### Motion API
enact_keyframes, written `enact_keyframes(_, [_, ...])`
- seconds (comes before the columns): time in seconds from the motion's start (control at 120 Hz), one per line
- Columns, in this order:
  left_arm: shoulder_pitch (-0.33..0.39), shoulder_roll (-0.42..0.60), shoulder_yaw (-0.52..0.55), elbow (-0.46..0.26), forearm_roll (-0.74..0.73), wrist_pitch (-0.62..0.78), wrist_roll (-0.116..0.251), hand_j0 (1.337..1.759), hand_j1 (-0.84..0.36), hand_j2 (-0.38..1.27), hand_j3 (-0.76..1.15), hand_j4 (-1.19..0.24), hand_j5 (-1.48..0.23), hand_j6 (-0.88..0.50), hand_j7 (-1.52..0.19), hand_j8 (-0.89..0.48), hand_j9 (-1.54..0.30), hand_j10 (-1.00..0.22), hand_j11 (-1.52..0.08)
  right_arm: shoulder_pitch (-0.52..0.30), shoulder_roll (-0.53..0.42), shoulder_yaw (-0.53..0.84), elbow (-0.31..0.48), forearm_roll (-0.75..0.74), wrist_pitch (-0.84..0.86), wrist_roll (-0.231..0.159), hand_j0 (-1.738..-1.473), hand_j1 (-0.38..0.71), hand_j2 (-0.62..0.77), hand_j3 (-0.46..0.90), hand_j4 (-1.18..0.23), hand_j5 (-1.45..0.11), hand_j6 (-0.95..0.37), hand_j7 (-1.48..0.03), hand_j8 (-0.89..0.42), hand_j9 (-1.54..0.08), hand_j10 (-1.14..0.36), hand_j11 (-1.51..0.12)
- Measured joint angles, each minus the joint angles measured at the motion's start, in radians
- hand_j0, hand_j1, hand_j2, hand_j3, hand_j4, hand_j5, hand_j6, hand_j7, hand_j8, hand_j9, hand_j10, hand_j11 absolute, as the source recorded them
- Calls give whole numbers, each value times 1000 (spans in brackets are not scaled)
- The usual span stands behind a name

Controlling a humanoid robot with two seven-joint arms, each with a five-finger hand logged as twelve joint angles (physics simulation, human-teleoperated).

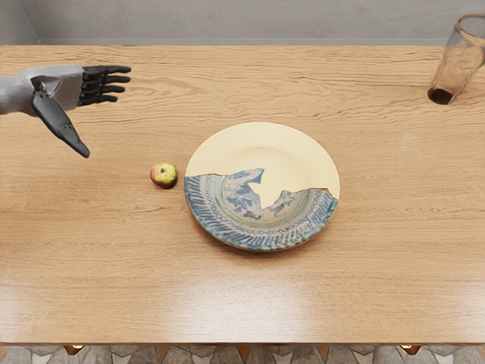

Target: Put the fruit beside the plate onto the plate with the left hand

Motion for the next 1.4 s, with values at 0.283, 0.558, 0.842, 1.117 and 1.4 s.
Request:
enact_keyframes(0.283, [0,-10,-3,1,2,0,0,1658,349,1,0,-1,0,-1,0,-1,0,-1,0,0,0,-1,-1,0,0,0,-1658,-322,-4,0,-22,-29,-22,-29,-22,-29,-22,-29])
enact_keyframes(0.558, [-82,-96,-12,-2,38,0,0,1658,349,2,0,-1,0,-1,0,-1,0,0,0,0,0,-1,-1,0,0,0,-1658,-322,-4,0,-22,-29,-22,-29,-22,-29,-22,-29])
enact_keyframes(0.842, [-376,-721,616,0,-26,0,36,1658,348,0,0,-1,0,-1,0,0,0,0,0,0,0,-1,-1,0,0,0,-1658,-323,-5,0,-23,-29,-23,-29,-23,-29,-23,-29])
enact_keyframes(1.117, [-519,-654,636,-176,-423,198,748,1658,349,0,0,0,0,0,0,0,0,0,0,0,0,-1,-1,0,0,0,-1658,-322,-5,0,-22,-29,-22,-29,-22,-29,-22,-29])
enact_keyframes(1.4, [-514,-739,337,-262,-438,445,1023,1658,349,0,0,0,0,-1,0,-1,0,0,0,0,0,-1,-1,0,0,0,-1658,-322,-5,0,-22,-29,-22,-29,-22,-29,-22,-29])
